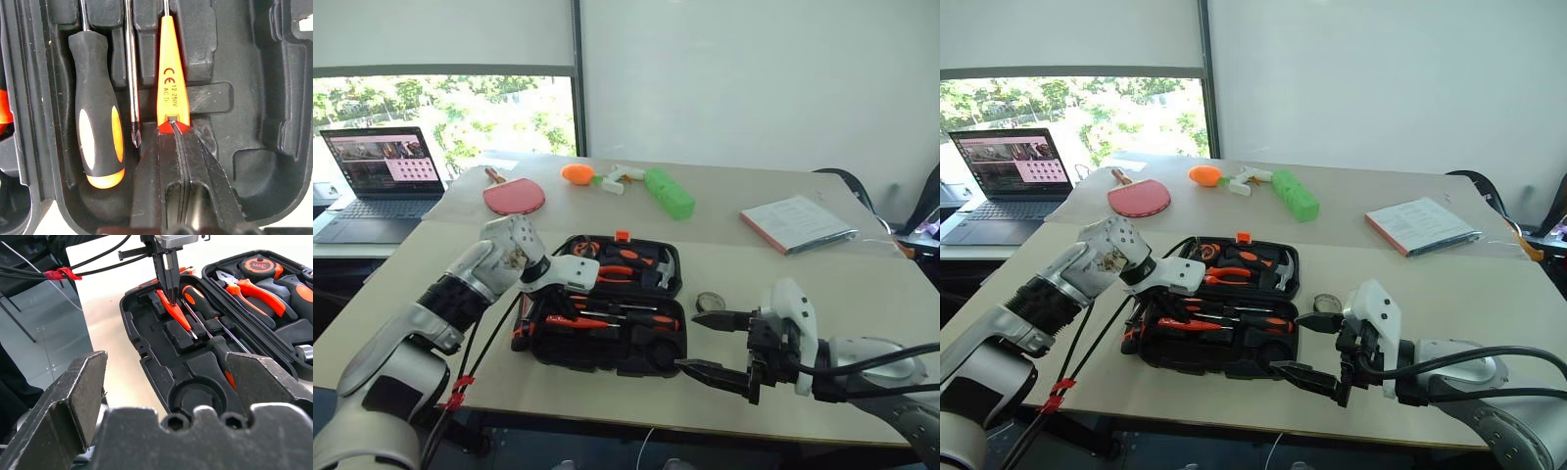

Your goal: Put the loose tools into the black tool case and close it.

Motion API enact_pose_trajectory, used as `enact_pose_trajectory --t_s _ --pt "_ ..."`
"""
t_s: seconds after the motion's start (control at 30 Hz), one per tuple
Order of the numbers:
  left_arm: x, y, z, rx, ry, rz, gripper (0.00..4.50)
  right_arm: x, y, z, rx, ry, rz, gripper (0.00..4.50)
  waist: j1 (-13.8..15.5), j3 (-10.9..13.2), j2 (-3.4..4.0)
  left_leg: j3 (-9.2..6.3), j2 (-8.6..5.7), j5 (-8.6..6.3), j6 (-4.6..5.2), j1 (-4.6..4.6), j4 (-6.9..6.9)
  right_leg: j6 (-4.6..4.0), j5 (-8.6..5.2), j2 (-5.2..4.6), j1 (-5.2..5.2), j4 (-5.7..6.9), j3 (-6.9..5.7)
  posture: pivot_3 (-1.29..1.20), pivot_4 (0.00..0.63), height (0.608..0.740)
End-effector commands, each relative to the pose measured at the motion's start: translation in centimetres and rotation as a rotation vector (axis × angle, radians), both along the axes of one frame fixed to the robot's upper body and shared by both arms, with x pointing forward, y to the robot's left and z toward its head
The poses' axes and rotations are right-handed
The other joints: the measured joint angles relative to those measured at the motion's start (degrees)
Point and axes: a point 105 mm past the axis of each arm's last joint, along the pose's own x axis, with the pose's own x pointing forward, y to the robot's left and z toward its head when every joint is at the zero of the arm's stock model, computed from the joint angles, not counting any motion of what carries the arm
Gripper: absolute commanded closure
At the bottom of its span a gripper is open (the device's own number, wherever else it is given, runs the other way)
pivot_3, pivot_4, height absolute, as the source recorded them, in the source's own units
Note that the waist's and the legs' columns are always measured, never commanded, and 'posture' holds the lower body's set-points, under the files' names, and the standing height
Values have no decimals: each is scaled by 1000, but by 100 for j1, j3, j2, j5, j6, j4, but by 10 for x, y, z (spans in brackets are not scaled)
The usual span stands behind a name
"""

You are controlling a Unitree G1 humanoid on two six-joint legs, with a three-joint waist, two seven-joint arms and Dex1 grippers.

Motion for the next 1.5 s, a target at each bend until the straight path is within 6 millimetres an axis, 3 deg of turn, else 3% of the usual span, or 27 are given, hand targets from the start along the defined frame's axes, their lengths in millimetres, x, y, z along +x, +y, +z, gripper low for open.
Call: enact_pose_trajectory --t_s 0.03,0.97,1.1,1.23,1.27,1.3,1.37,1.5 --pt "-3 0 -6 17 7 -11 4467 -2 3 8 17 -37 17 0 -1 0 0 0 0 0 0 1 0 0 0 0 0 0 1 0 150 740" --pt "-4 18 -39 101 -27 -6 4467 4 4 12 41 -35 14 0 -16 -76 78 11 0 0 0 55 -14 8 -8 1 38 2 15 0 150 740" --pt "4 10 -29 39 -53 47 4467 4 4 12 40 -35 18 0 -13 -95 89 12 0 0 0 57 -16 11 -13 3 38 3 16 0 150 740" --pt "8 6 6 -82 -61 123 4467 5 2 14 35 -39 21 0 -1 -95 89 11 -2 1 1 53 -14 30 -24 3 37 2 16 0 150 740" --pt "9 5 15 -111 -63 142 3972 6 2 15 32 -40 22 0 -3 -92 83 11 -2 1 1 49 -14 31 -24 3 32 2 16 0 150 740" --pt "9 6 22 -135 -64 161 3838 6 1 15 30 -41 24 0 -5 -87 75 11 -1 1 1 42 -13 31 -25 3 25 4 16 0 150 740" --pt "7 12 36 -173 -62 199 3105 7 0 16 26 -45 27 0 -6 -78 61 6 0 1 2 21 -14 26 -22 6 7 2 14 0 150 740" --pt "1 49 67 -260 -94 370 1718 8 -2 22 10 -63 52 0 -79 -68 50 3 2 -6 13 -3 -19 -2 -12 6 -15 -5 15 0 150 740"
